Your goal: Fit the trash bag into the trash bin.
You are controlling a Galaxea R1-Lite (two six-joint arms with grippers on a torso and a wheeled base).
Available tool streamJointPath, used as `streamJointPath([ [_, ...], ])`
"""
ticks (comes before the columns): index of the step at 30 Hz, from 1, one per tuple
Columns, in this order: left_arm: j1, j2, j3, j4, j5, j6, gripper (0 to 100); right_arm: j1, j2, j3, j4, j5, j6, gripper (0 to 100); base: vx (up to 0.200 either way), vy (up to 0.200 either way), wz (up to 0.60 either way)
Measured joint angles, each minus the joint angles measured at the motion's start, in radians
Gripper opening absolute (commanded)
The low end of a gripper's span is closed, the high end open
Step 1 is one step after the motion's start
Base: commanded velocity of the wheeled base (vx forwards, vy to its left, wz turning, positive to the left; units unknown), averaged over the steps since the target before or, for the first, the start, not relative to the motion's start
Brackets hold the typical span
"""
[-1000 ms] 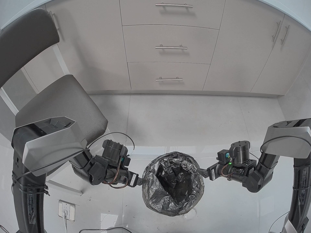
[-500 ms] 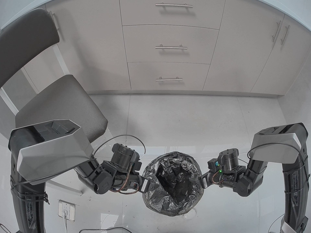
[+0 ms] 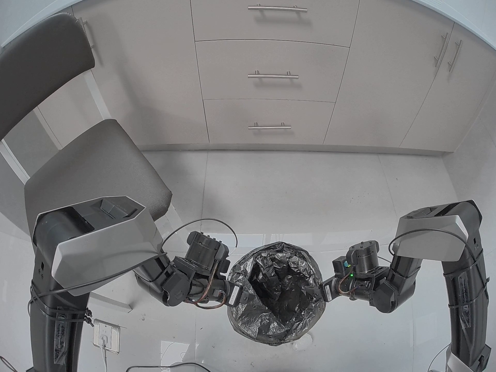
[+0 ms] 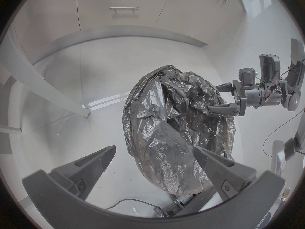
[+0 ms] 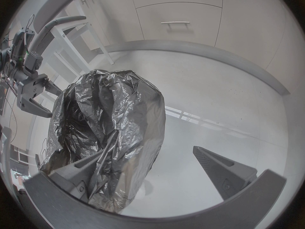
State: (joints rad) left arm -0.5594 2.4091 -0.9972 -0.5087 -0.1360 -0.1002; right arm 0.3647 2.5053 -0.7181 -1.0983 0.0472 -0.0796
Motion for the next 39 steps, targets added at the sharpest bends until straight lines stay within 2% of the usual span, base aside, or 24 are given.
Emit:
streamJointPath([
  [9, 0.009, 0.003, -0.015, 0.020, -0.001, -0.027, 100, 0.006, -0.013, -0.010, -0.004, -0.002, 0.001, 100, 0.000, 0.000, 0.00],
  [17, 0.002, -0.108, 0.101, -0.038, -0.020, -0.097, 100, 0.069, -0.053, -0.054, 0.028, -0.013, 0.001, 100, 0.000, 0.000, 0.00],
  [25, -0.002, -0.201, 0.214, -0.177, -0.052, -0.121, 100, 0.135, -0.045, -0.195, 0.094, -0.064, -0.001, 100, 0.000, 0.000, 0.00],
  [32, 0.000, -0.210, 0.235, -0.198, -0.057, -0.131, 100, 0.162, -0.002, -0.308, 0.209, -0.083, -0.003, 100, 0.000, 0.000, 0.00],
  [39, 0.001, -0.202, 0.233, -0.200, -0.057, -0.131, 100, 0.167, 0.037, -0.411, 0.264, -0.090, -0.003, 100, 0.000, 0.000, 0.00],
])
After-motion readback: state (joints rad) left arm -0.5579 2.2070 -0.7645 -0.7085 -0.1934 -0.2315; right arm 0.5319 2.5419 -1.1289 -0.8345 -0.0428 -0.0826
